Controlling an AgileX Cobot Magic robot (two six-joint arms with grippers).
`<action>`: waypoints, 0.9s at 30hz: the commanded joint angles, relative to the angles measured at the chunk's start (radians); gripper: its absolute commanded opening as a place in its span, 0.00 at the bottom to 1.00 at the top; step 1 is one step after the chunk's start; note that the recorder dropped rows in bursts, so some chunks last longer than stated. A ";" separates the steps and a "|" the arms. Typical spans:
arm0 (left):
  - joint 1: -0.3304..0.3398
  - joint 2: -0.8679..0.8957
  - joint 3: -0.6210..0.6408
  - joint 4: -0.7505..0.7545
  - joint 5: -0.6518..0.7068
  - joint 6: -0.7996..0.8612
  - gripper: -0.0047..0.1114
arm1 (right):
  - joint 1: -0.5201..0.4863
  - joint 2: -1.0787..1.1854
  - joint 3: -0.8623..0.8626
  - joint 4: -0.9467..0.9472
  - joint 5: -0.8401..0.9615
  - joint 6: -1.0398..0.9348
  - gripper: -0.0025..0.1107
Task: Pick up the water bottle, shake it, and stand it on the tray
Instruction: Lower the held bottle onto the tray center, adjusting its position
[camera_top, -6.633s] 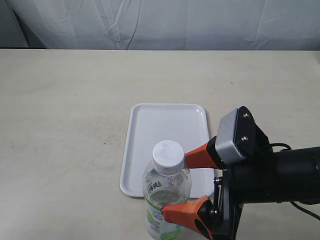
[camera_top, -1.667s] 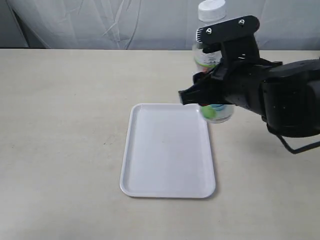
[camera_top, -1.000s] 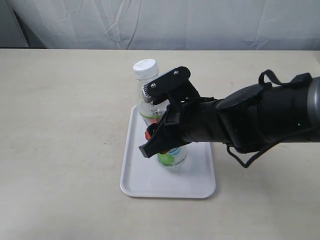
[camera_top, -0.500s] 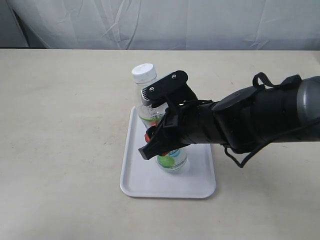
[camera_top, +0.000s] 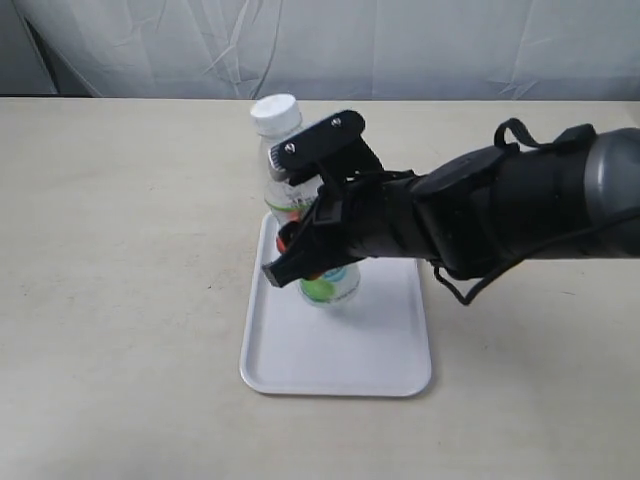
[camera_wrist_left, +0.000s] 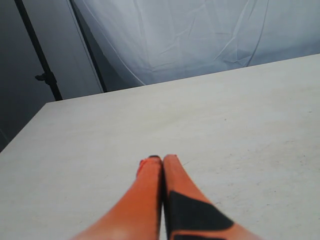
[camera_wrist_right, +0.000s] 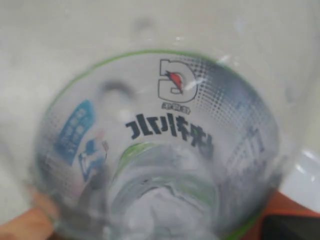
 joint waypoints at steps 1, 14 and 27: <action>0.000 -0.005 0.004 -0.004 -0.004 -0.003 0.04 | -0.002 -0.009 -0.062 -0.019 -0.070 0.001 0.01; 0.000 -0.005 0.004 -0.004 -0.004 -0.003 0.04 | 0.009 0.008 0.075 -1.140 -0.614 1.390 0.01; 0.000 -0.005 0.004 -0.004 -0.004 -0.003 0.04 | 0.007 0.129 0.267 -1.195 -0.868 1.552 0.01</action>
